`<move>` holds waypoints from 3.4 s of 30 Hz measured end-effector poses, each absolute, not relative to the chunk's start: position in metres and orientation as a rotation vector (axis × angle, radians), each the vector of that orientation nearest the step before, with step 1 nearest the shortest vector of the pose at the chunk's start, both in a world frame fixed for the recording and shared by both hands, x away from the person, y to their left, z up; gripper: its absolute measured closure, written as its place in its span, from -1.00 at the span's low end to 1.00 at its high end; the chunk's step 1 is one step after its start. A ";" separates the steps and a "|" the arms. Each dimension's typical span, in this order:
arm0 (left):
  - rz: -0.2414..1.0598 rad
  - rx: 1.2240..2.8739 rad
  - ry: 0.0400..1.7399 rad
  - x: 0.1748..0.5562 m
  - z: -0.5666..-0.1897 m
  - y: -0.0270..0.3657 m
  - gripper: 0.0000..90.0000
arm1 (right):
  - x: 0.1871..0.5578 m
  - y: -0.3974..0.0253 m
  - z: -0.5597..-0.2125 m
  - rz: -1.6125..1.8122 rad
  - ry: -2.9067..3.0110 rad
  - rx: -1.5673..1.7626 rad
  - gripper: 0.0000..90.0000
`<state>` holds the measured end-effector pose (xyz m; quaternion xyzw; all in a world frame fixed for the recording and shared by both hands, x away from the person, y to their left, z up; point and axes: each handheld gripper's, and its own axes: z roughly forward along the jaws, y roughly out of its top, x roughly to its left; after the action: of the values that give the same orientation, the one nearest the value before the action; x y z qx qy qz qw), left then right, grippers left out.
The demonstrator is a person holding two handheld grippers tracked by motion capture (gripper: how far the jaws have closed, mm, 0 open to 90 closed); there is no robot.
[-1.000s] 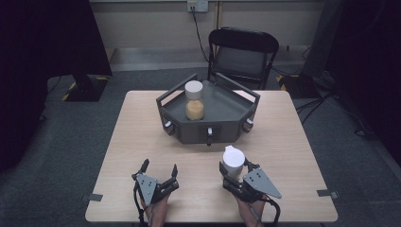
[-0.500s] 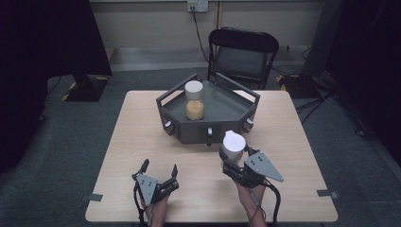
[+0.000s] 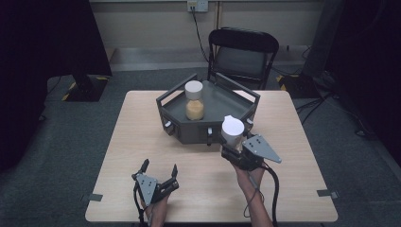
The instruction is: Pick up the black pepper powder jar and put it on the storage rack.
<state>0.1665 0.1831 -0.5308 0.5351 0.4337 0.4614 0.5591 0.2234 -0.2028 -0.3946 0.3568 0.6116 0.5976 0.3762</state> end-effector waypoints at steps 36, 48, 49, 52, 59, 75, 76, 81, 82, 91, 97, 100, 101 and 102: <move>1.081 1.264 1.017 0.167 -0.531 0.184 -0.98 | 0.299 -0.168 -0.364 1.480 1.516 0.960 -0.32; 1.081 1.266 1.016 0.167 -0.531 0.185 -0.98 | 0.320 -0.160 -0.357 1.448 1.499 0.965 -0.32; 1.081 1.266 1.016 0.167 -0.531 0.185 -0.98 | 0.321 -0.159 -0.355 1.445 1.500 0.970 -0.32; 1.080 1.265 1.016 0.167 -0.531 0.185 -0.98 | 0.326 -0.156 -0.355 1.444 1.500 0.980 -0.32; 1.080 1.265 1.016 0.167 -0.531 0.185 -0.98 | 0.336 -0.151 -0.365 1.441 1.479 0.962 -0.32; 1.080 1.266 1.015 0.167 -0.531 0.185 -0.98 | 0.354 -0.142 -0.373 1.400 1.523 0.965 -0.32; 1.079 1.266 1.015 0.167 -0.531 0.185 -0.98 | 0.354 -0.141 -0.374 1.398 1.522 0.967 -0.32; 1.079 1.265 1.015 0.167 -0.531 0.185 -0.98 | 0.355 -0.143 -0.375 1.401 1.525 0.978 -0.32; 1.079 1.266 1.015 0.167 -0.531 0.185 -0.98 | 0.355 -0.144 -0.375 1.406 1.526 0.981 -0.32; 1.080 1.265 1.015 0.166 -0.531 0.185 -0.98 | 0.354 -0.144 -0.379 1.419 1.517 1.004 -0.32; 1.080 1.266 1.016 0.166 -0.531 0.185 -0.97 | 0.355 -0.147 -0.377 1.428 1.525 1.025 -0.33; 1.080 1.265 1.015 0.166 -0.531 0.185 -0.97 | 0.355 -0.147 -0.376 1.427 1.528 1.027 -0.33; 1.080 1.266 1.015 0.166 -0.531 0.185 -0.97 | 0.355 -0.147 -0.376 1.426 1.529 1.027 -0.33; 1.080 1.265 1.015 0.166 -0.531 0.185 -0.97 | 0.355 -0.147 -0.376 1.427 1.530 1.027 -0.32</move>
<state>0.1664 0.1849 -0.5308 0.5372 0.4310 0.4583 0.5617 0.3549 -0.1474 -0.3762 0.4048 0.6033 0.5626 0.3947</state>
